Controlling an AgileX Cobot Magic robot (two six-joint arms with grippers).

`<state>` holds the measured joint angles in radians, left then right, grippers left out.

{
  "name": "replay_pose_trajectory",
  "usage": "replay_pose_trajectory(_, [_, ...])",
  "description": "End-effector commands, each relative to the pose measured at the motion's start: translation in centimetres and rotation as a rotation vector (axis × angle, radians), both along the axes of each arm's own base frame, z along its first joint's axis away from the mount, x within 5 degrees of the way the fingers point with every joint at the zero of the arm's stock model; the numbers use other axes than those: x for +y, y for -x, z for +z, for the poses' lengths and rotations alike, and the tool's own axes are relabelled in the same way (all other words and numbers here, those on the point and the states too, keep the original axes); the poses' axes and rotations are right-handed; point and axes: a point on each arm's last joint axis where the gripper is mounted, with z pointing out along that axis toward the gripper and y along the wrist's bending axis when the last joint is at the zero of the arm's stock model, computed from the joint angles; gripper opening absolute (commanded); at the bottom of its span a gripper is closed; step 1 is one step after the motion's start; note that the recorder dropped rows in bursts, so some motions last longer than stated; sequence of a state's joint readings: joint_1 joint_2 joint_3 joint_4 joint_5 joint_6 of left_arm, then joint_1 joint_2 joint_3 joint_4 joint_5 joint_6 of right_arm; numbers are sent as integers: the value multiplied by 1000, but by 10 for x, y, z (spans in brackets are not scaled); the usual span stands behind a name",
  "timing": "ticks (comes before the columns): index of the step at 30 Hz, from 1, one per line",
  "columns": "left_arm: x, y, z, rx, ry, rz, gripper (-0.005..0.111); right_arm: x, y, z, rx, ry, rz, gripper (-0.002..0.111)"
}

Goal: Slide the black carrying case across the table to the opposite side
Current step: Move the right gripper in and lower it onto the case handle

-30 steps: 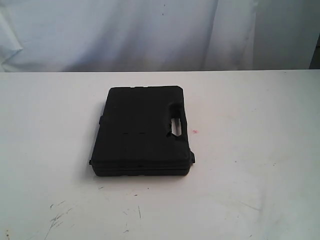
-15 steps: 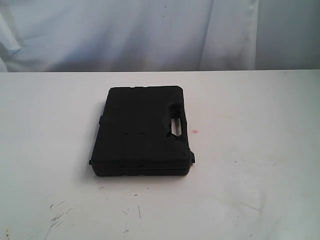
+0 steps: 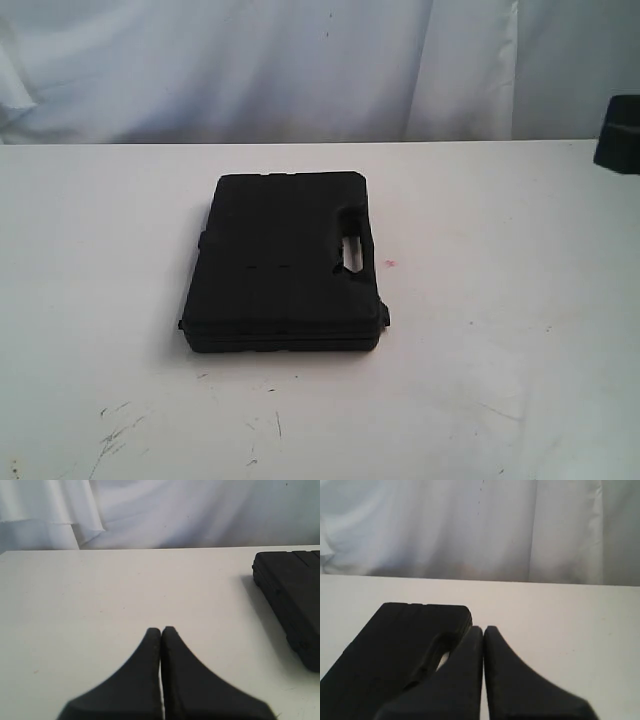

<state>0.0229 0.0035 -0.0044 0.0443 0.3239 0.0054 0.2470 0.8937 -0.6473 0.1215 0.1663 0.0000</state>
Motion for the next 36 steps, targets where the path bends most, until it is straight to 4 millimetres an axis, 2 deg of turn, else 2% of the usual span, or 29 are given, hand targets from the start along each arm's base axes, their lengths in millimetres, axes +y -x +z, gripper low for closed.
replay_pose_trajectory(1, [0,0,-1,-5,3,-1,0,8,-10,-10,62,33,35,0])
replay_pose_trajectory(10, [0,0,-1,-5,3,-1,0,23,-33,-44,217,84,73,0])
replay_pose_trajectory(21, [0,0,-1,-5,3,-1,0,31,-67,-70,173,66,43,0])
replay_pose_trajectory(28, [0,0,-1,-5,3,-1,0,34,-74,-97,330,16,2,0])
replay_pose_trajectory(31, [0,0,-1,-5,3,-1,0,39,-81,-107,479,27,5,0])
replay_pose_trajectory(36, [0,0,-1,-5,3,-1,0,51,-104,-105,661,39,31,0])
